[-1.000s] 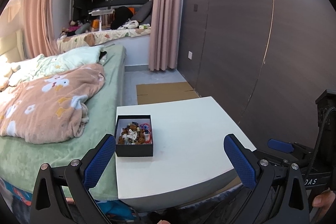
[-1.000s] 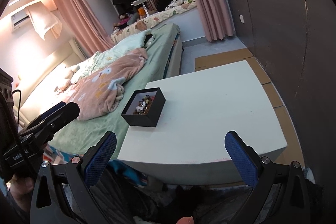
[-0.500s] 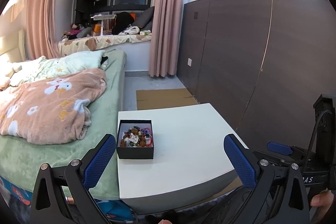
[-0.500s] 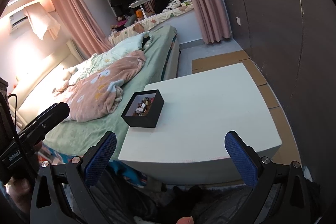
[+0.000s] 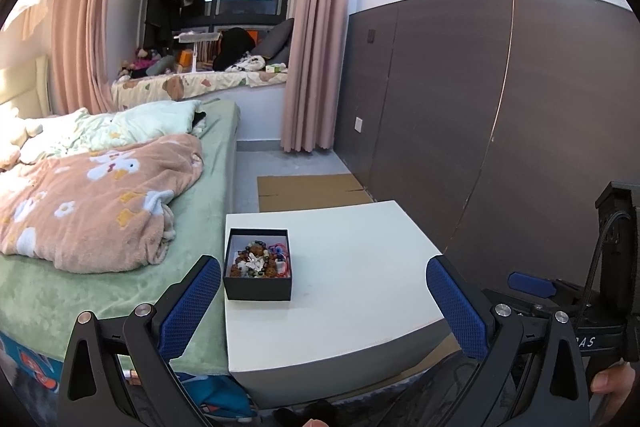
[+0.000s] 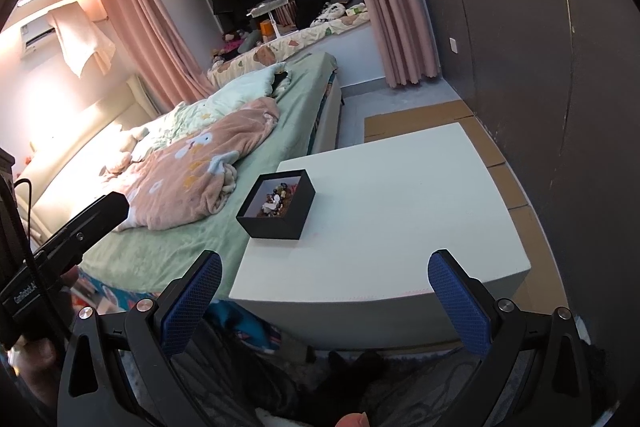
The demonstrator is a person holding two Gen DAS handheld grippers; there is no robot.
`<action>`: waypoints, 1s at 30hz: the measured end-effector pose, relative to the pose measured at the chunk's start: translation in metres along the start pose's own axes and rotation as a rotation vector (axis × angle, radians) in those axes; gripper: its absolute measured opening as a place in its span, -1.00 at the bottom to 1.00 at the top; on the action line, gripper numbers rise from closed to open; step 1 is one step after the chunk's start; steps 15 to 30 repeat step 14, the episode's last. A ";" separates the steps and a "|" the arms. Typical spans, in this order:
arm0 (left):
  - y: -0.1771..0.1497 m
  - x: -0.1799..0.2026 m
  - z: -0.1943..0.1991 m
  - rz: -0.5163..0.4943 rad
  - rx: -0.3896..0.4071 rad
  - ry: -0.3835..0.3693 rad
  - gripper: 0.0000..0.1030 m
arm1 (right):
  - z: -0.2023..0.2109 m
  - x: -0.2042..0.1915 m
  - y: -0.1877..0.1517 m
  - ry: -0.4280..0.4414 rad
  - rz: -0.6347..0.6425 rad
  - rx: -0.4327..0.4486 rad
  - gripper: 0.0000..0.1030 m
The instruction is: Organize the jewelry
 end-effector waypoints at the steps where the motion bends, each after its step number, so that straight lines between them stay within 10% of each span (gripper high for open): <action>1: -0.001 0.001 0.000 0.001 -0.001 0.001 0.99 | 0.002 -0.001 0.000 0.000 0.000 0.001 1.00; 30: -0.003 0.007 0.011 -0.009 0.012 -0.018 0.99 | 0.016 -0.003 0.003 -0.008 0.019 0.004 1.00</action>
Point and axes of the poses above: each gripper's, at about its wrist camera, not at the fingertips, and z roughly against the way its jaws point, x to its right, y to its top, the point moved 4 cm from there along -z, roughly the way its jaws point, and after that the axes turned 15 degrees about z, right-handed, at the moved point
